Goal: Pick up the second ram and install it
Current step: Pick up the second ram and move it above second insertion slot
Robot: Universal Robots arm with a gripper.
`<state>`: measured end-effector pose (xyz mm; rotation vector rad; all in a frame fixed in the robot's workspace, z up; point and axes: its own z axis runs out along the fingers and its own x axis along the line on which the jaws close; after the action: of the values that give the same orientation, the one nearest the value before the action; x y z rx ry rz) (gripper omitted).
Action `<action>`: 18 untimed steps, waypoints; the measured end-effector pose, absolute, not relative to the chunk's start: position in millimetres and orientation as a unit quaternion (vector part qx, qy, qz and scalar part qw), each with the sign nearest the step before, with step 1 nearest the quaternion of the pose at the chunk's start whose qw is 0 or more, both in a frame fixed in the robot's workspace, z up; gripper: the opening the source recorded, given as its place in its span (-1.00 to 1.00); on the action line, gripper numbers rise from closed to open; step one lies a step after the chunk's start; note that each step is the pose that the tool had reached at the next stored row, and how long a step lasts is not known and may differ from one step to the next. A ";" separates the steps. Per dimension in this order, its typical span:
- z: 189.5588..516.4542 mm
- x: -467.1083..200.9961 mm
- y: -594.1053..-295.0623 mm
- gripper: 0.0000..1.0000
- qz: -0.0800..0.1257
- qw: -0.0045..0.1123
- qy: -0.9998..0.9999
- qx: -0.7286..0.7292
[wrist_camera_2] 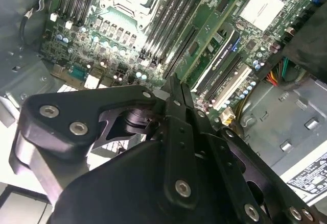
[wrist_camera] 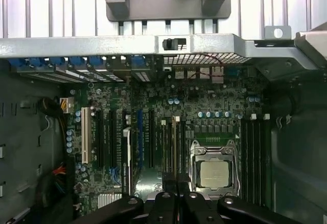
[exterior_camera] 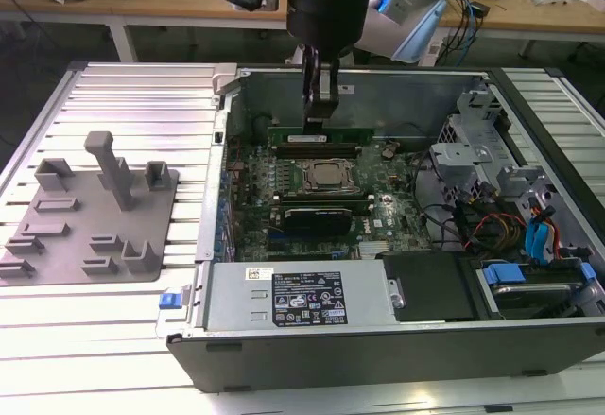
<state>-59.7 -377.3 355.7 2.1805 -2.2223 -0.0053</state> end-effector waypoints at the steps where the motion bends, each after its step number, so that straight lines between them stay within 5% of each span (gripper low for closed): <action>1: 354.6 -59.6 -377.1 -0.81 -0.002 0.014 -0.715 0.699; 18: 321.3 -58.1 -362.1 -0.81 -0.004 0.012 -0.728 0.686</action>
<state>-58.1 -362.1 321.3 2.1382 -2.2685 -0.0123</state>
